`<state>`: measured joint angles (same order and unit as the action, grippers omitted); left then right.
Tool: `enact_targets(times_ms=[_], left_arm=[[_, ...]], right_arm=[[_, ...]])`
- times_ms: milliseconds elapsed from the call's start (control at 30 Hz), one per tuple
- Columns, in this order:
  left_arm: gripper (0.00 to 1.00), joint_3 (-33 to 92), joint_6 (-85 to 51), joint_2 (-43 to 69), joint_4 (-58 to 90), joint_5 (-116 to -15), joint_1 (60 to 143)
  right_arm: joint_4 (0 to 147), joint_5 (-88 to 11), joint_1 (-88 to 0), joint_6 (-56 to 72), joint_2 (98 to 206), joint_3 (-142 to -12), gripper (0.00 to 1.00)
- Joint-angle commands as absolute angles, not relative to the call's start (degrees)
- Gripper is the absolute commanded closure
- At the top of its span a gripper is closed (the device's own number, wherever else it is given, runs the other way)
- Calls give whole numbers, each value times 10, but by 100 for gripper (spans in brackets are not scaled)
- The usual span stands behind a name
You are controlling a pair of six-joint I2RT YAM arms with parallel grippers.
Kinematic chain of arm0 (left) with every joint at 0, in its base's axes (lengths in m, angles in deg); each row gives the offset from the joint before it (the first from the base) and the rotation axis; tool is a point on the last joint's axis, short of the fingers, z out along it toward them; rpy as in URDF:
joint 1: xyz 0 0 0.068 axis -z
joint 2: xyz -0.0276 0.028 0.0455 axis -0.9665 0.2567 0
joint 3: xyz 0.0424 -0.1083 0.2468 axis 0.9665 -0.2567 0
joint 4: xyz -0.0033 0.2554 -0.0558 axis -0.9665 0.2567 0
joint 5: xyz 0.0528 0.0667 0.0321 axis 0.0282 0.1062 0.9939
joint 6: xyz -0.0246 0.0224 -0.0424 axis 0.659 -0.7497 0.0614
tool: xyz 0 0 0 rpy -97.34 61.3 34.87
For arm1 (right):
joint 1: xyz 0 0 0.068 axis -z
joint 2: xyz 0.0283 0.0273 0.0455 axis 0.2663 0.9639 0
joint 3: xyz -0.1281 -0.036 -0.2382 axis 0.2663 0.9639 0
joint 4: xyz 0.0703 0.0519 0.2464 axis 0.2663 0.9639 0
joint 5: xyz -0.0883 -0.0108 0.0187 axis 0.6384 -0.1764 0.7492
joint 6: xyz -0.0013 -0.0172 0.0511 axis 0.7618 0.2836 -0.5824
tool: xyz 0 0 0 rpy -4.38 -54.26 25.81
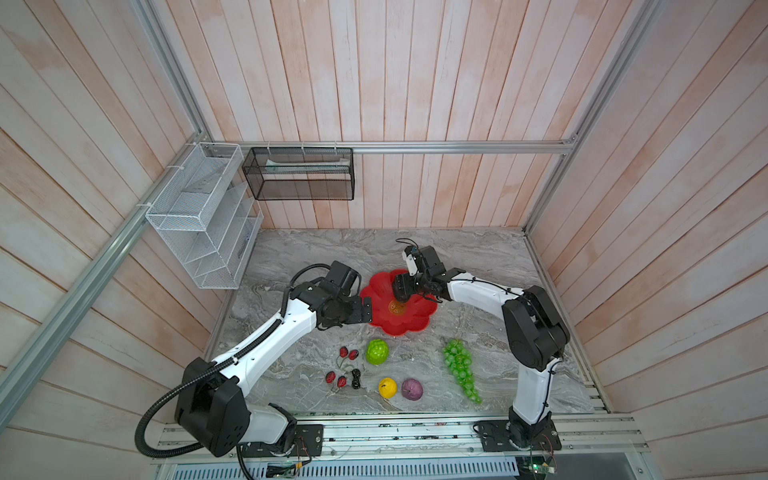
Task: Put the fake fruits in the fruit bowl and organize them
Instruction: 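Lower the avocado into the red bowl while the left gripper reaches out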
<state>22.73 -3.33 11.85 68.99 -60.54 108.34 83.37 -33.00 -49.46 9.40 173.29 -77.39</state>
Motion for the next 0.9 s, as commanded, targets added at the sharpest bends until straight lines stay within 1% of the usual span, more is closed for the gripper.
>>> enact_targets(times_ms=[0,133,267,367,500,767,833,867], left_arm=[[1,238,-46,138,721,-612,1128],[1,247,-40,181,717,-612,1170],[2,261,-40,223,725,-594,1187],[2,257,-42,241,719,-586,1191],[6,258,-51,271,702,-594,1192],[6,235,-57,307,670,-612,1193],[8,231,-57,312,659,-616,1193],[11,230,-58,315,657,-617,1193]], right_arm=[[842,-301,-500,106,1669,-763,19],[819,-301,-497,93,1618,-712,18],[772,-300,-493,79,1584,-652,18],[763,-307,-490,74,1577,-636,18],[763,-312,-487,79,1573,-628,18],[754,-327,-480,76,1574,-610,18],[755,-331,-480,78,1576,-610,18],[755,-332,-481,79,1576,-610,18]])
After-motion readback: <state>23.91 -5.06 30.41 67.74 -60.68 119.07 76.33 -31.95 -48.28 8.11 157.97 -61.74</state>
